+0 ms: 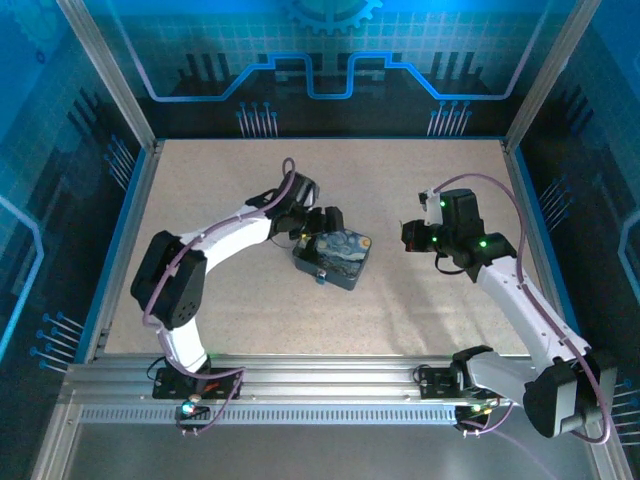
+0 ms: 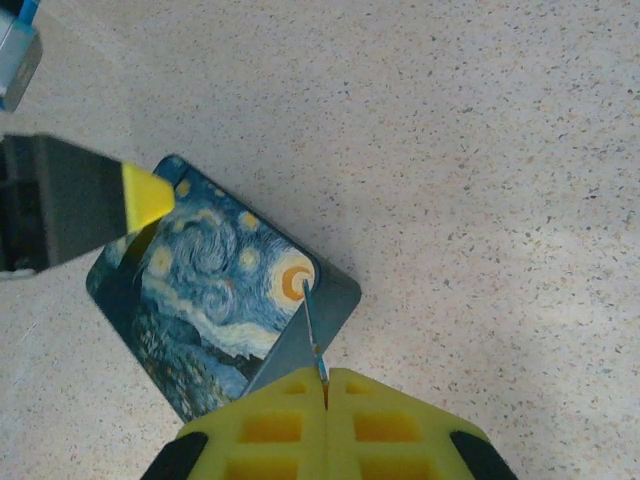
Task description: Unlock the padlock with the key
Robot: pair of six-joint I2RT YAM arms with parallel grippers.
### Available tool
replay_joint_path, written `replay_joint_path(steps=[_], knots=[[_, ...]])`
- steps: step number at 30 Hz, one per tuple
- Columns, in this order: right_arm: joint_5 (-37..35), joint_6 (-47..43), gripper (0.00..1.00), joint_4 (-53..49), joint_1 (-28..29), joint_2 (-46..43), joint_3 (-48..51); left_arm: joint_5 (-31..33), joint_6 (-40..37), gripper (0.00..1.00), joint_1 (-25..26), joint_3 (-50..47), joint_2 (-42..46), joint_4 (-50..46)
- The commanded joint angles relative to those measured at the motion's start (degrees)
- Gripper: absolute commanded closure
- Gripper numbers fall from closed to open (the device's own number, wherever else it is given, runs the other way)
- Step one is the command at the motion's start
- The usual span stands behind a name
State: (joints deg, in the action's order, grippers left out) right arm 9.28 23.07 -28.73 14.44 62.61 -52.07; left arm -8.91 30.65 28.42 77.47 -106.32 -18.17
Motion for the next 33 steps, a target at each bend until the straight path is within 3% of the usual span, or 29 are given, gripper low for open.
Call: replay_joint_path(steps=[1, 7, 13, 21, 28, 33], knots=[[2.01, 0.82, 1.0, -0.41, -0.72, -1.17, 1.14, -2.5, -4.79, 0.1, -1.35, 3.18, -4.94, -3.36], [6.1, 1.53, 1.0, 2.54, -0.35, -0.54, 3.46, -2.8, -6.2, 0.1, -1.99, 4.48, -3.7, -2.51], [10.44, 2.05, 1.0, 6.94, 2.08, 3.29, 3.41, -2.07, -8.68, 0.09, -3.17, -1.09, 6.59, 1.06], [16.65, 7.47, 1.0, 18.09, 6.1, 12.26, 2.09, -3.36, -12.48, 0.09, -3.38, -18.69, 25.29, 7.88], [20.77, 12.38, 1.0, 29.04, 7.14, 21.96, -0.39, -7.16, -4.57, 0.09, -3.29, -34.78, 35.0, 14.96], [23.13, 14.76, 1.0, 33.74, 8.08, 28.69, -2.9, -7.45, -0.65, 0.1, -3.29, -42.88, 36.98, 19.58]])
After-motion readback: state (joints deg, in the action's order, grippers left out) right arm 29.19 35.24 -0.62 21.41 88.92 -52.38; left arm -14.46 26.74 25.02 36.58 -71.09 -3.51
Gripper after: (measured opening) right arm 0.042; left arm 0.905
